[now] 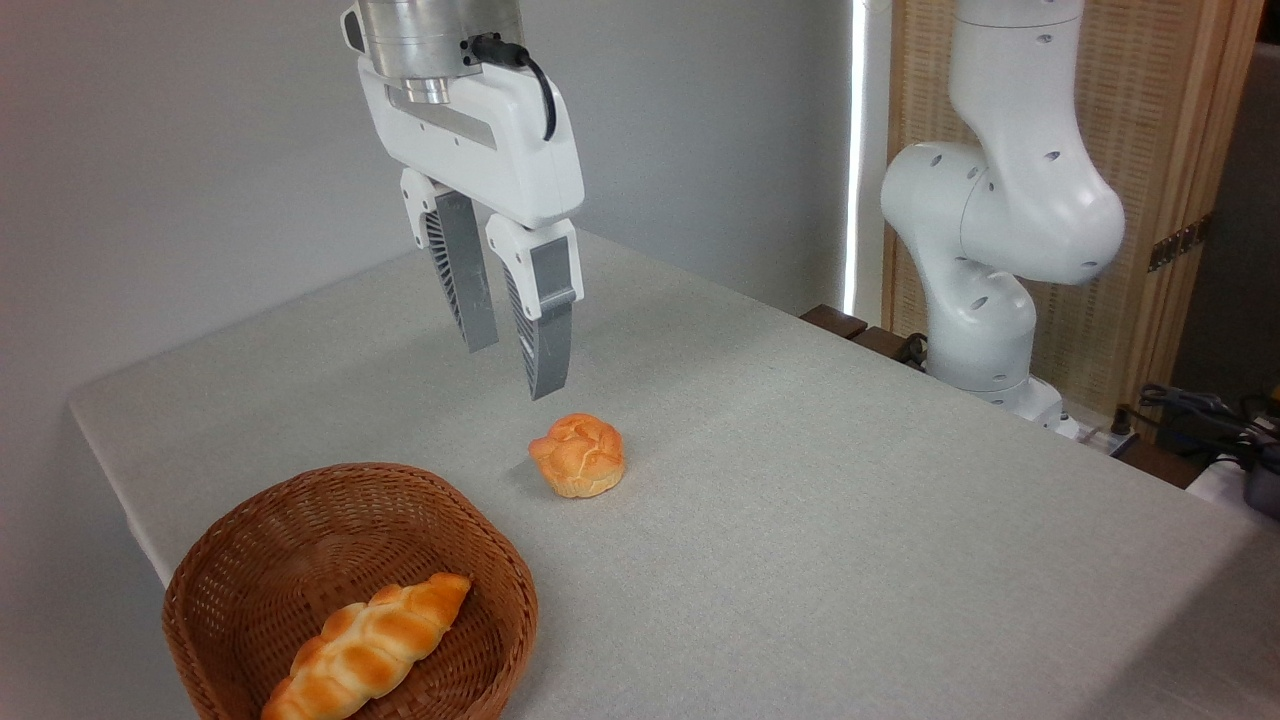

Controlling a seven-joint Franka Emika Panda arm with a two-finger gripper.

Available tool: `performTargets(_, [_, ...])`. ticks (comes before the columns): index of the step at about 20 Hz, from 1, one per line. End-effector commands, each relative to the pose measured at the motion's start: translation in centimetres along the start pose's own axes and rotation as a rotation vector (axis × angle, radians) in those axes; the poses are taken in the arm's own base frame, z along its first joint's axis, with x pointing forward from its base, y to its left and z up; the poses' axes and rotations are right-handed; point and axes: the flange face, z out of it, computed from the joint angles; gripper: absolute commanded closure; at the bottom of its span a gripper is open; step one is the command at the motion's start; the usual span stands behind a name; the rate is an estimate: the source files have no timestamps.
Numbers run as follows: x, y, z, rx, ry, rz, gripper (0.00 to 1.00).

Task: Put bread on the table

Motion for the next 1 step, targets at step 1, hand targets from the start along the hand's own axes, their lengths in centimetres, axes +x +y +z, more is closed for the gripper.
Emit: performTargets(1, [-0.54, -0.10, -0.59, -0.012, -0.004, -0.003, 0.00])
